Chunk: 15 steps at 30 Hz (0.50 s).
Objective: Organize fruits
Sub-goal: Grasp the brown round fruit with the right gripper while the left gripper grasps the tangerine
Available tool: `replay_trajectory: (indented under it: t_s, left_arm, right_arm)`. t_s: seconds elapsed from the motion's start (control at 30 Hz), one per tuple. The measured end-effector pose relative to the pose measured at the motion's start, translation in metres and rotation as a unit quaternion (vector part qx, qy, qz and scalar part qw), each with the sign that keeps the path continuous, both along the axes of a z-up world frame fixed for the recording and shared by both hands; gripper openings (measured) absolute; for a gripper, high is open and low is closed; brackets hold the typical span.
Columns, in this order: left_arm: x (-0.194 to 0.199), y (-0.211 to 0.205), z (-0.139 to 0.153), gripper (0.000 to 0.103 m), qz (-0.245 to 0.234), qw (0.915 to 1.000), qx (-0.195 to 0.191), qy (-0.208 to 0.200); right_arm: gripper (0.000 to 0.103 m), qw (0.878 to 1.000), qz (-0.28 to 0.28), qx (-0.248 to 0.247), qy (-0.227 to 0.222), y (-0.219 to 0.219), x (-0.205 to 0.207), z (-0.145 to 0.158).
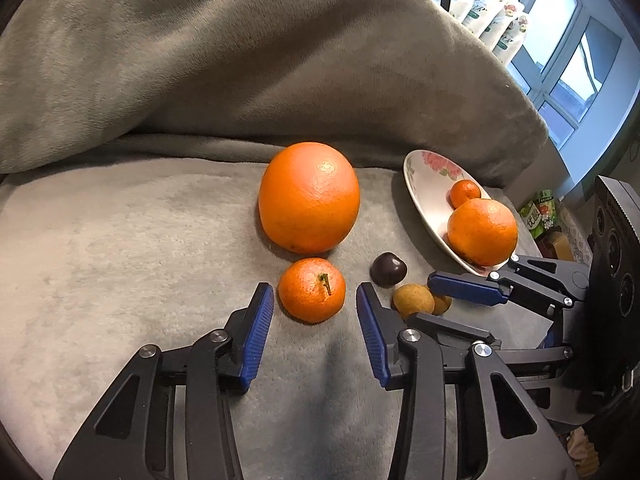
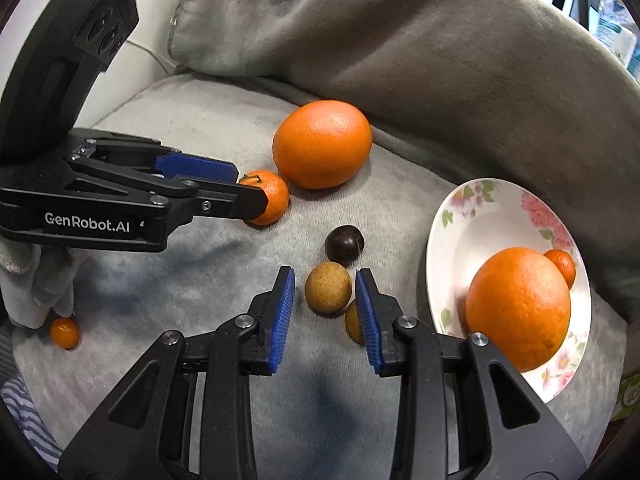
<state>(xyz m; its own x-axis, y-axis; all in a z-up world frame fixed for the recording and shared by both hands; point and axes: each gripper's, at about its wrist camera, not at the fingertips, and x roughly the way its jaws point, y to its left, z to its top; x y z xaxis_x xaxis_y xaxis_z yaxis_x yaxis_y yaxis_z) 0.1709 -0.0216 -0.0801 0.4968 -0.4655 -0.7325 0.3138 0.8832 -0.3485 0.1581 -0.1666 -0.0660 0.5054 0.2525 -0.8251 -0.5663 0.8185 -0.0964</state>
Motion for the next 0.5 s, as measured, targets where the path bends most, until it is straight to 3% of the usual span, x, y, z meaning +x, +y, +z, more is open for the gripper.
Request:
replay_trajectory:
  t_s: [0.33,0.5]
  left_arm:
    - [0.004,0.0,-0.005,0.034,0.002,1.0,0.003,0.006]
    - [0.005,0.004,-0.006,0.033,0.003,1.0,-0.005,0.007]
  right_arm:
    - [0.027,0.996,0.034,-0.075,-0.023,0.021,-0.001,-0.009]
    - [0.026,0.996,0.032,-0.074,-0.028,0.022,-0.001,-0.01]
